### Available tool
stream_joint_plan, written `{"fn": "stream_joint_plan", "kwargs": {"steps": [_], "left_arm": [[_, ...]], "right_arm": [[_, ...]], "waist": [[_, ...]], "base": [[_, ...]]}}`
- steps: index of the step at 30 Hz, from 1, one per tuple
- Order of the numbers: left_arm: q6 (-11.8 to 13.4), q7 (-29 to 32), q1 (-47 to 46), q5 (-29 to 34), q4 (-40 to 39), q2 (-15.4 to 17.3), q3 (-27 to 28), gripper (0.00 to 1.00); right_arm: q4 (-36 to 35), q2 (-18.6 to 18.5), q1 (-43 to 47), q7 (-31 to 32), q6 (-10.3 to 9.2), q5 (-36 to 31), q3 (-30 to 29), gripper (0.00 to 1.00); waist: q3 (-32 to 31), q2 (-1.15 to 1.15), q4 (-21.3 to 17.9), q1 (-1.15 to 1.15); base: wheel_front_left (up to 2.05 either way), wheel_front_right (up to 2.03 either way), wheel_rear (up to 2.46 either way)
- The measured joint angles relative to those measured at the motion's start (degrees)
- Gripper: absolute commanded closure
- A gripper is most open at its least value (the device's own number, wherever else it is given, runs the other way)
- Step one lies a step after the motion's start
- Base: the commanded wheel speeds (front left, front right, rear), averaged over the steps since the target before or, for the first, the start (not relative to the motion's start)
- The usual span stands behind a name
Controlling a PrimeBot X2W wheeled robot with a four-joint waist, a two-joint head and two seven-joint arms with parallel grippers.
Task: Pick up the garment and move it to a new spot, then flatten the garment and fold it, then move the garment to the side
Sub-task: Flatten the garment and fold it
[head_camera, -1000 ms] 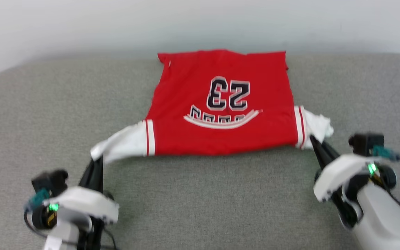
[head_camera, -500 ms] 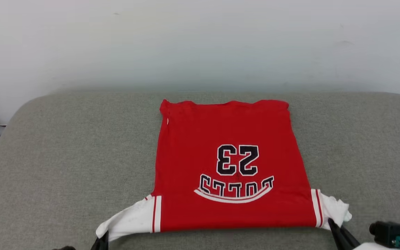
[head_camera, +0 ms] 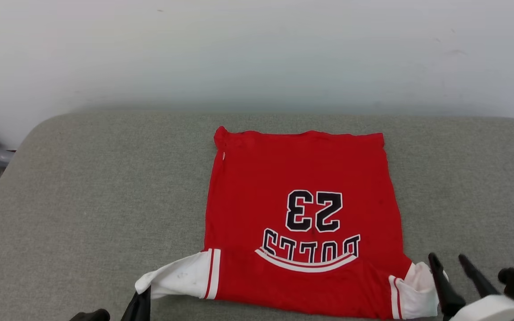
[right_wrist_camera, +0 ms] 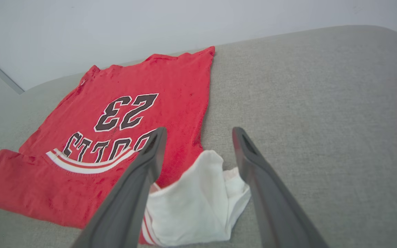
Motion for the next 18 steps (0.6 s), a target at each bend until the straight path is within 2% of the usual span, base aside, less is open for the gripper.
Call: {"fn": "stream_joint_plan", "kwargs": {"steps": [4,8,9,10,18], "left_arm": [[0.01,0.0,-1.05,0.63,-2.4,-0.08,-0.73,1.0],[-0.29,0.0,-4.15,1.16,-4.83,-0.33,-1.57,1.0],[-0.44,-0.01,-4.88,1.34,-5.41,-0.46,-1.94,1.0],[-1.01,-0.01,-6.86,1.82,-6.23,-0.73,-2.74,1.0],[-2.85,-0.02,-12.67,3.72,-8.83,-2.24,-4.17,1.0]], "right_arm": [[-0.3,-0.43,-5.88,1.7,0.0,-0.89,-3.3,0.0],[3.47,-2.6,-15.18,5.58,0.0,-0.74,-6.23,0.0],[5.01,-3.32,-17.52,7.0,0.0,-0.7,-6.65,0.0],[10.07,-5.5,-25.03,11.37,0.0,0.4,-6.89,0.0],[22.99,-10.68,-44.3,24.54,-0.01,-0.52,-5.8,0.0]], "waist": [[1.36,0.0,0.81,0.0],[4.21,0.0,1.93,0.01],[5.0,0.0,2.33,0.01],[7.59,0.0,3.65,0.02],[14.89,0.0,7.77,0.02]], "base": [[0.0,0.0,0.0],[0.0,0.0,0.0],[0.0,0.0,0.0],[0.0,0.0,0.0],[0.0,0.0,0.0]]}}
